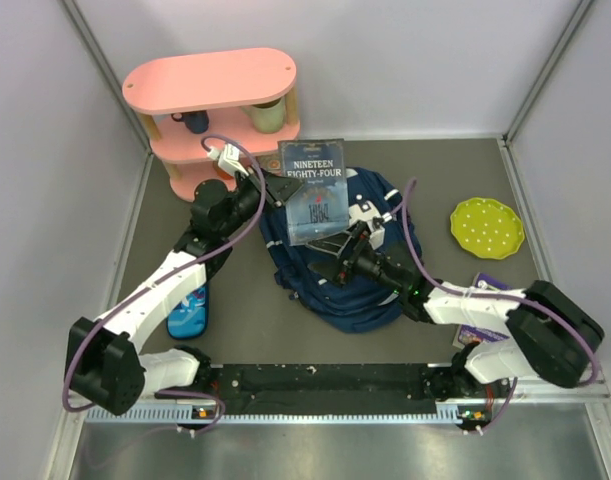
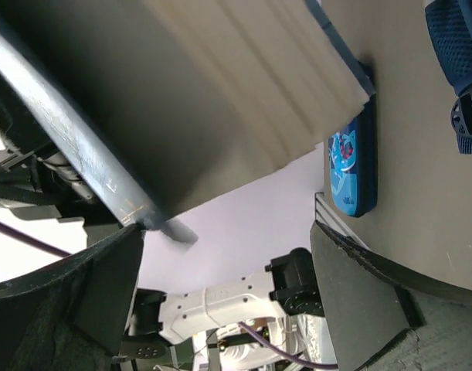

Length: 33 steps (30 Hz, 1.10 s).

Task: Pack the student bag
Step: Pick up the book from the center of the board.

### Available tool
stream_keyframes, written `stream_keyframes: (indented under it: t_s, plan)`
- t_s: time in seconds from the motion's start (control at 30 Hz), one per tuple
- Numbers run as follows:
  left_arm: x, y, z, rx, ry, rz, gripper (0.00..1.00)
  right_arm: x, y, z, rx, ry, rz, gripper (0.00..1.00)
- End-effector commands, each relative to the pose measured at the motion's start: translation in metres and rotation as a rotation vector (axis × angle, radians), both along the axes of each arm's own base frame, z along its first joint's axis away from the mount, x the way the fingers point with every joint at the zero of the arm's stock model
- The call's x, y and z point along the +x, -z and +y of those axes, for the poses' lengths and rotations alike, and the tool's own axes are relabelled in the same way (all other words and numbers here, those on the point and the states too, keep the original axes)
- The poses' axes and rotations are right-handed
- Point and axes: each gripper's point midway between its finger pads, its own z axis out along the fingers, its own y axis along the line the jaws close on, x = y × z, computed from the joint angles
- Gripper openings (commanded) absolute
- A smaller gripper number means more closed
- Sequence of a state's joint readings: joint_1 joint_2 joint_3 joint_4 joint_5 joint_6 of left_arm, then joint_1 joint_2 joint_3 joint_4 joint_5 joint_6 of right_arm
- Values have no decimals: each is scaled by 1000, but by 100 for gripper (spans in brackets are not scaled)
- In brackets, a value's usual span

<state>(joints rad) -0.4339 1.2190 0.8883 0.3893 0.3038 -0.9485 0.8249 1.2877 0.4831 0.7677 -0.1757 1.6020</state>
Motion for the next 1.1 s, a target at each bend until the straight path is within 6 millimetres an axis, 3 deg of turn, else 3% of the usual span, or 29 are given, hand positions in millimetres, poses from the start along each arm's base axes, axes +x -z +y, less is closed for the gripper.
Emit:
stream_keyframes:
  t_s: [0.0,0.03,0.07,0.1,0.23,0.4,0.57,1.0,1.07]
  plan:
    - [-18,-84,12,-114,-9,-251,0,14,-39,8,140,14,-125,79]
    - [-18,-83,12,-101,-5,-248,0,18,-34,9,140,23,-126,77]
    - [-18,-78,13,-76,-1,-231,0,19,-41,8,169,28,-154,75]
    - [-19,-79,13,-72,7,-229,0,21,-40,5,176,37,-164,81]
    - [-23,-72,11,-105,54,-199,0,32,-38,0,165,78,-202,85]
    - [-25,-55,10,-155,64,-141,0,41,-46,1,171,107,-253,86]
    - [-27,-52,10,-192,74,-121,0,50,-51,0,224,150,-302,86]
    - [-28,-32,17,-180,32,-80,0,50,-63,-22,278,212,-364,70]
    - [-28,-26,18,-175,25,-67,0,49,-67,-24,287,217,-373,62]
